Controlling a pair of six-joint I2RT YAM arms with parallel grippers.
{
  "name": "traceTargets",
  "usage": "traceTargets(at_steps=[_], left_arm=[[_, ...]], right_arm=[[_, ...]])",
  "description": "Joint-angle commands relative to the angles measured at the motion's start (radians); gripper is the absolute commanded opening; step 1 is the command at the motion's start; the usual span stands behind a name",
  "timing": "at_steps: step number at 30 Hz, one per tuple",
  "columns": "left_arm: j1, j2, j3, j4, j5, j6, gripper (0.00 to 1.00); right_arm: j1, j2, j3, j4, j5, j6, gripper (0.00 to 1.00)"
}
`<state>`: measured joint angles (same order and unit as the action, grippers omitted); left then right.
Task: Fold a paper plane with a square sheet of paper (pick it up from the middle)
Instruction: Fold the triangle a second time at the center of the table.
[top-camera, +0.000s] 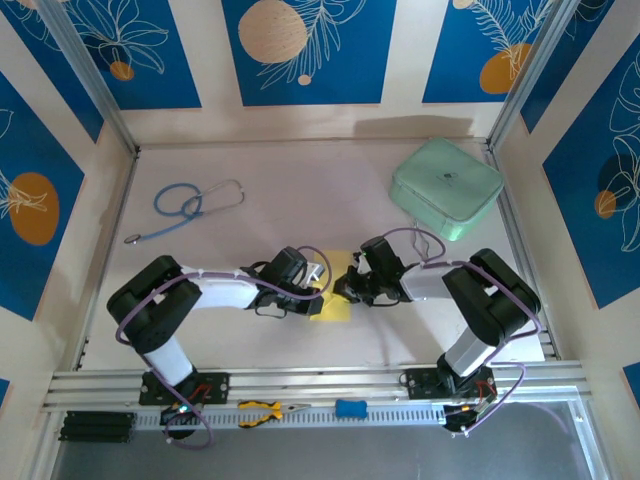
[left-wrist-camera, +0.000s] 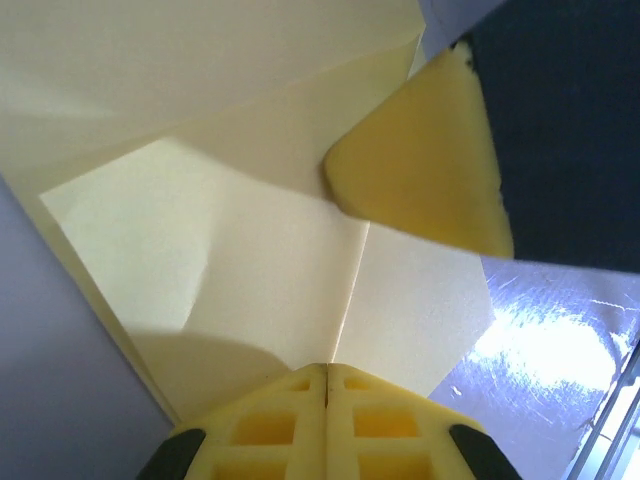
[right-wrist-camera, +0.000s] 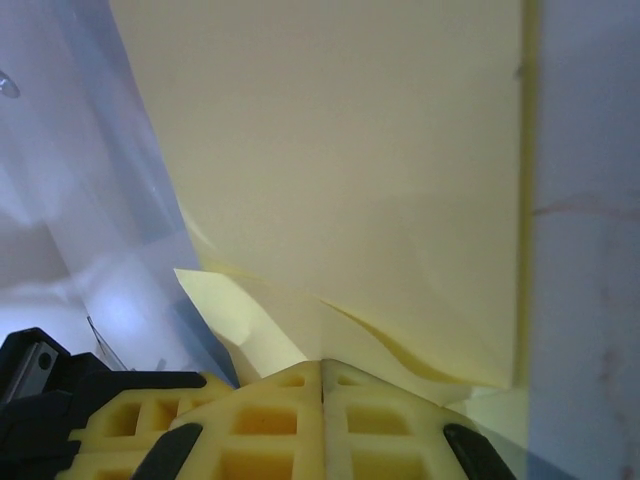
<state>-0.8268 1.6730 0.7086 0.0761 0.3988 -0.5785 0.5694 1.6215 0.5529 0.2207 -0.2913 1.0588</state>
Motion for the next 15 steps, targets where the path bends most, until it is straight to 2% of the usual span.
traceTargets(at_steps=[1, 15], left_arm=[[0.002, 0.036, -0.019, -0.086, -0.004, 0.0, 0.0], [0.002, 0.044, -0.015, -0.085, 0.006, 0.0, 0.0]], right_arm=[[-0.04, 0.0, -0.018, -0.072, 0.087, -0.012, 0.0], [-0.112, -0.035, -0.051, -0.048, 0.142, -0.047, 0.0]])
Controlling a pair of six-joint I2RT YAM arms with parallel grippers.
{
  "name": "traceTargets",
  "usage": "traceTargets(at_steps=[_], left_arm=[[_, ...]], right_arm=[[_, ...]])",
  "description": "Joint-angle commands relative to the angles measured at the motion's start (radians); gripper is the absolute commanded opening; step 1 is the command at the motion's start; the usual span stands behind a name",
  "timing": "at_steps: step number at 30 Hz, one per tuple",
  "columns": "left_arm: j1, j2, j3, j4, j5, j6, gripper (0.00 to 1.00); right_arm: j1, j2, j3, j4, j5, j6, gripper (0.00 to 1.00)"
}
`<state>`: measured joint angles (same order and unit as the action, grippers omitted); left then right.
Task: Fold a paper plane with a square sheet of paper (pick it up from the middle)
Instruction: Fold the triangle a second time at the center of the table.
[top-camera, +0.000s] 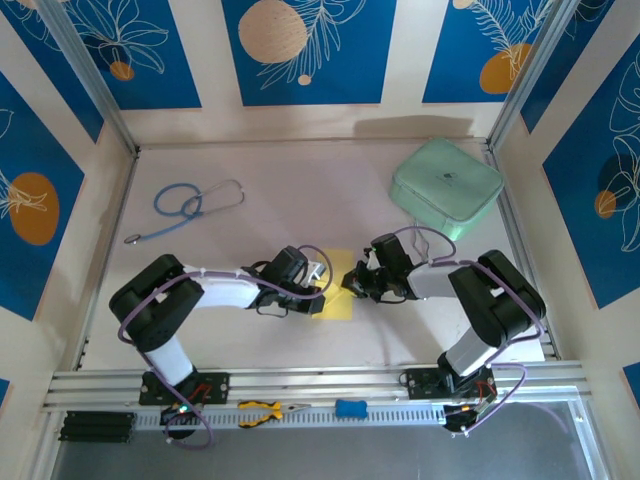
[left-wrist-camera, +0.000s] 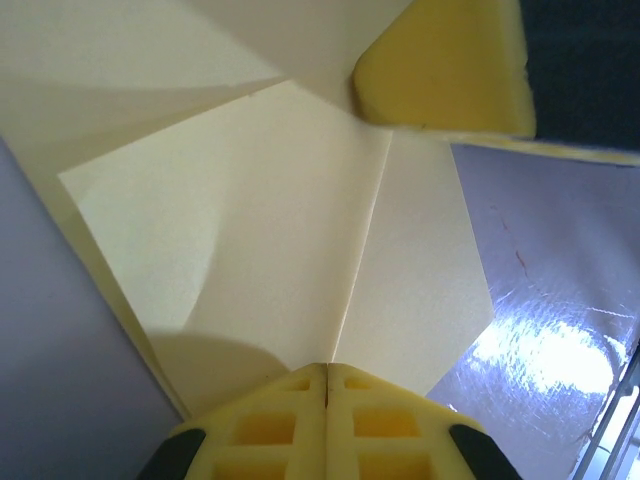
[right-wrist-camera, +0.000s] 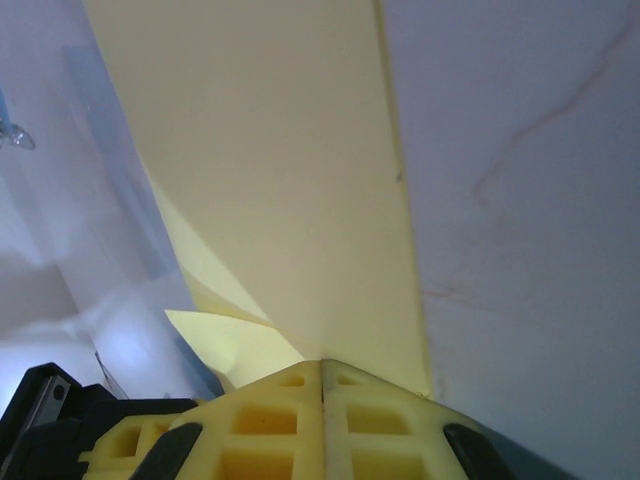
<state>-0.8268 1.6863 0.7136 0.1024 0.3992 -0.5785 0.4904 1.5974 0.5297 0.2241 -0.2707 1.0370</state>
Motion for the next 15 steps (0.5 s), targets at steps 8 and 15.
traceTargets(at_steps=[8, 15], left_arm=[[0.002, 0.032, -0.019, -0.112, 0.008, 0.001, 0.0], [0.003, 0.022, -0.022, -0.114, 0.003, 0.001, 0.0]], right_arm=[[-0.046, -0.097, -0.049, -0.053, 0.169, -0.062, 0.0], [0.029, -0.258, -0.048, -0.052, 0.146, -0.102, 0.01]])
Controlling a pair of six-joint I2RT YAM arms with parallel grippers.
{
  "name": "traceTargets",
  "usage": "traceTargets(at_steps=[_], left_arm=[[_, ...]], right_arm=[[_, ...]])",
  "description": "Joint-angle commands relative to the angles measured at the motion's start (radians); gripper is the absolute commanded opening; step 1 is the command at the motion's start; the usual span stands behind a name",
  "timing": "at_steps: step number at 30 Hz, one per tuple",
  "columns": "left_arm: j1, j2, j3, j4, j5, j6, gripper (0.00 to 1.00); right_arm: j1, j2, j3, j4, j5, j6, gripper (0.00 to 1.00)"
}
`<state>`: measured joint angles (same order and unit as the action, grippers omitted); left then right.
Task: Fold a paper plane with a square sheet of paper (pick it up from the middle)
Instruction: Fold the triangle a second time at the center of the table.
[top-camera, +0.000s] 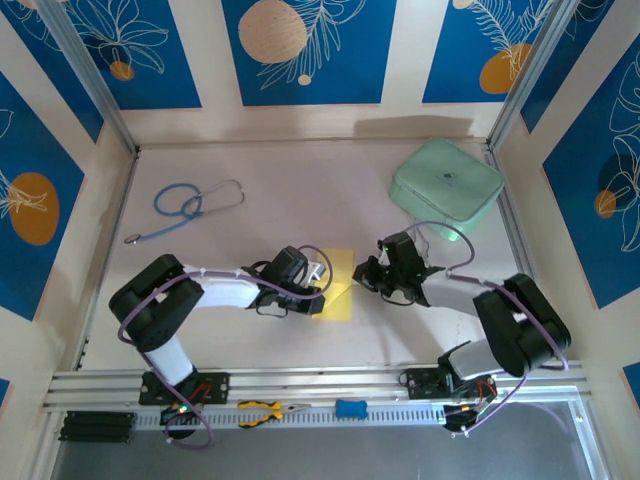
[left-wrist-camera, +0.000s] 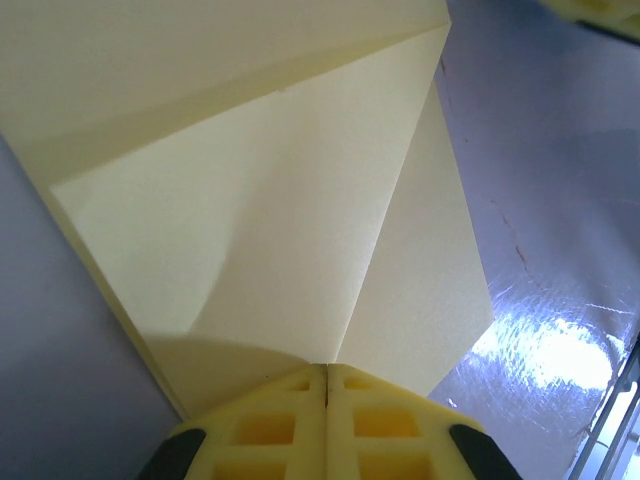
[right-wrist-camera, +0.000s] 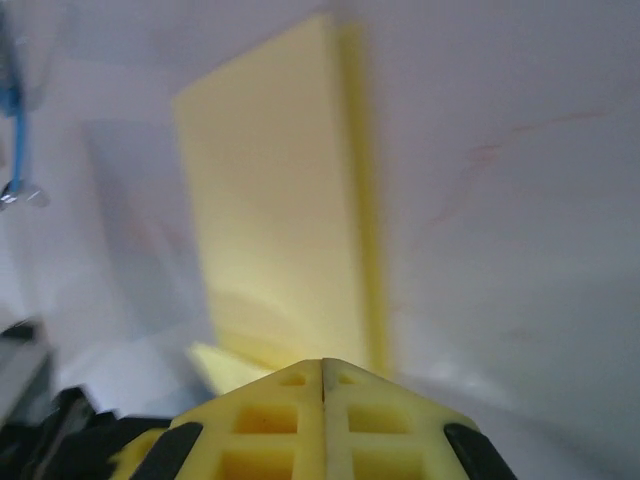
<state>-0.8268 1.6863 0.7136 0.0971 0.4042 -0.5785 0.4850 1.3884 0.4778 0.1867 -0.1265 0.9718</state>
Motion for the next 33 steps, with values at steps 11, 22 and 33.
traceTargets(at_steps=[11, 22, 33], left_arm=[[0.002, 0.023, -0.02, -0.105, 0.002, 0.001, 0.0], [0.004, 0.014, -0.022, -0.105, -0.004, -0.001, 0.0], [0.001, -0.029, -0.003, -0.067, 0.055, -0.005, 0.0]], right_arm=[[0.159, 0.1, 0.04, 0.032, -0.013, 0.012, 0.0], [0.152, 0.119, 0.046, 0.052, -0.034, 0.008, 0.0], [0.059, 0.181, -0.019, 0.024, -0.057, 0.003, 0.0]])
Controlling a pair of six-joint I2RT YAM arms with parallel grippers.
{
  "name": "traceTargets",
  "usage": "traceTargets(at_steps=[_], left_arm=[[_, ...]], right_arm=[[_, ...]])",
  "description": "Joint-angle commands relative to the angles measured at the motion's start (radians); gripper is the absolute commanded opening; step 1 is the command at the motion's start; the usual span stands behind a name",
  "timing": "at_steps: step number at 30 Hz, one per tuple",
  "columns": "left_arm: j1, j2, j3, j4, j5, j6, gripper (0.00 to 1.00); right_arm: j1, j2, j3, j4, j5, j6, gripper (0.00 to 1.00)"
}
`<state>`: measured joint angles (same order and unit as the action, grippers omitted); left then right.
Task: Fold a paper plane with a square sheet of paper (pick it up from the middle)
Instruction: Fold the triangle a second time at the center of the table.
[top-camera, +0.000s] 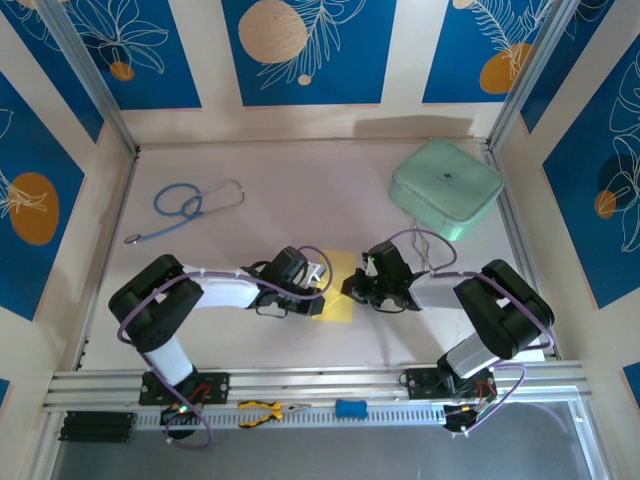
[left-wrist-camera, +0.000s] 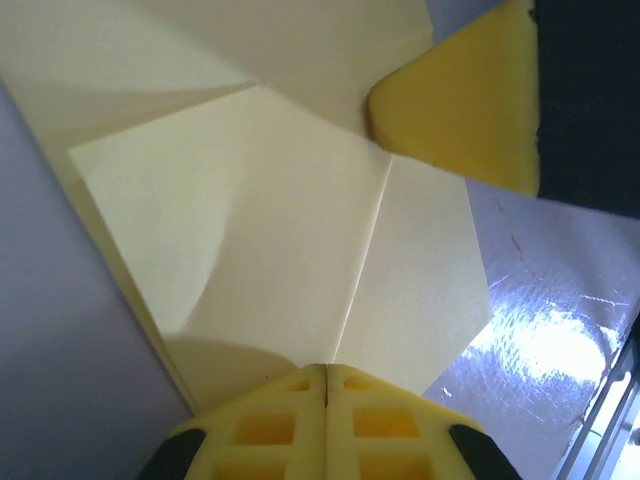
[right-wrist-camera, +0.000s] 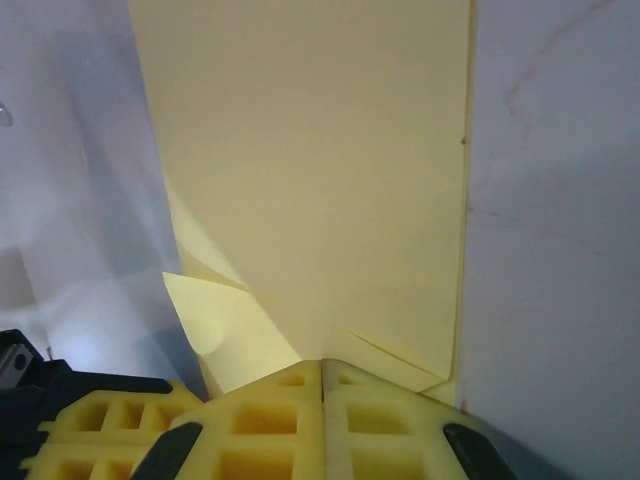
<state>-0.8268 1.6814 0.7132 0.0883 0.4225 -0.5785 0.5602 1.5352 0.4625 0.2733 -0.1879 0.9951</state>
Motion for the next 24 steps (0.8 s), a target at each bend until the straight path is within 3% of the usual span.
traceTargets(at_steps=[1, 8, 24], left_arm=[[0.0, -0.031, 0.005, -0.057, 0.043, -0.008, 0.0], [-0.002, -0.092, 0.063, -0.042, 0.081, -0.017, 0.03], [-0.002, 0.124, 0.212, -0.079, 0.095, 0.013, 0.02]], right_arm=[[-0.009, 0.035, 0.01, -0.093, 0.013, -0.032, 0.0], [0.0, 0.054, 0.054, -0.177, 0.027, -0.065, 0.0], [0.0, 0.065, 0.055, -0.183, 0.02, -0.064, 0.0]])
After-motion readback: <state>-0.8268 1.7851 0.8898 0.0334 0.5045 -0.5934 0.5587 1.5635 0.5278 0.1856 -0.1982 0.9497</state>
